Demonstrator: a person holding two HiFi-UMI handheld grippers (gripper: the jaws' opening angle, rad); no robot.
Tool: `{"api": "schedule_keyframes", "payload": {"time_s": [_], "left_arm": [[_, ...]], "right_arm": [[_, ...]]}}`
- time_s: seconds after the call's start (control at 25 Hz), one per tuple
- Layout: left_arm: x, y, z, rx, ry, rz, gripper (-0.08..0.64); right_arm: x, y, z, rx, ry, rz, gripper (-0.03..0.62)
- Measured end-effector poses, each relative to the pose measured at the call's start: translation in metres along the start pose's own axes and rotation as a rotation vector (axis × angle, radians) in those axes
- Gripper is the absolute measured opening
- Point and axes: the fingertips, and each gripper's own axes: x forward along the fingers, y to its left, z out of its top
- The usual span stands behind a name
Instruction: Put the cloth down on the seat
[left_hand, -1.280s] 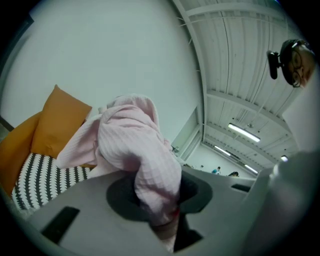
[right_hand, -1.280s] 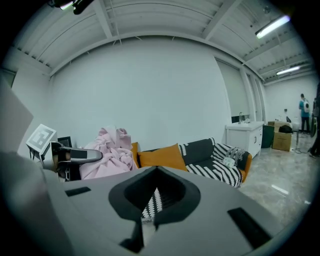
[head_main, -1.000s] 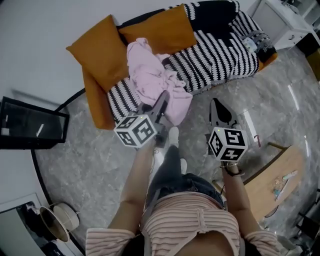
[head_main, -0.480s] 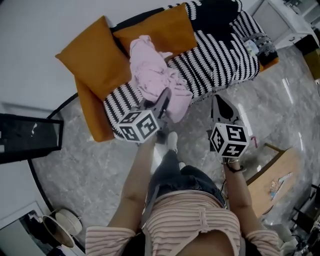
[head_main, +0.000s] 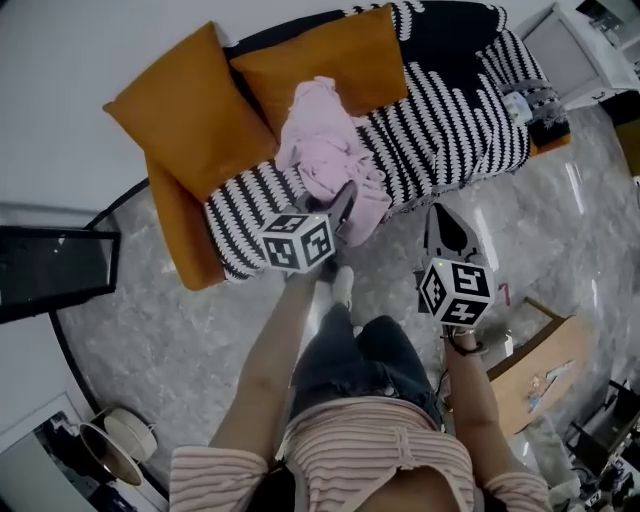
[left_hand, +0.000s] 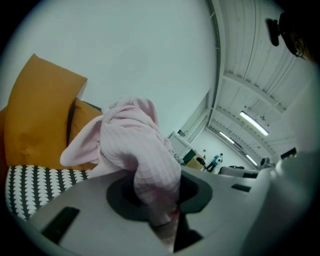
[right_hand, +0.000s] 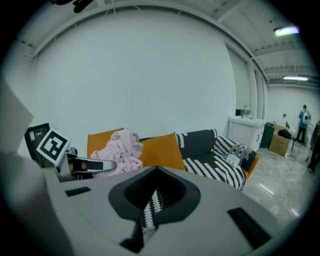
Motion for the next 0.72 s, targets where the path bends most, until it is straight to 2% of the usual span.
{"api": "schedule_keyframes", "payload": {"time_s": [0.36, 0.72], "left_arm": [[0.058, 0.038, -0.023, 0.003, 0.101, 0.021, 0.106], [0.113, 0.059, -0.048, 0.017, 0.151, 0.029, 0.106]], "right_arm": [[0.058, -0.005, -0.020, 0.019, 0.052, 0.025, 0.008], [0.100, -0.026, -0.055, 0.029, 0.098, 0.034, 0.008]]}}
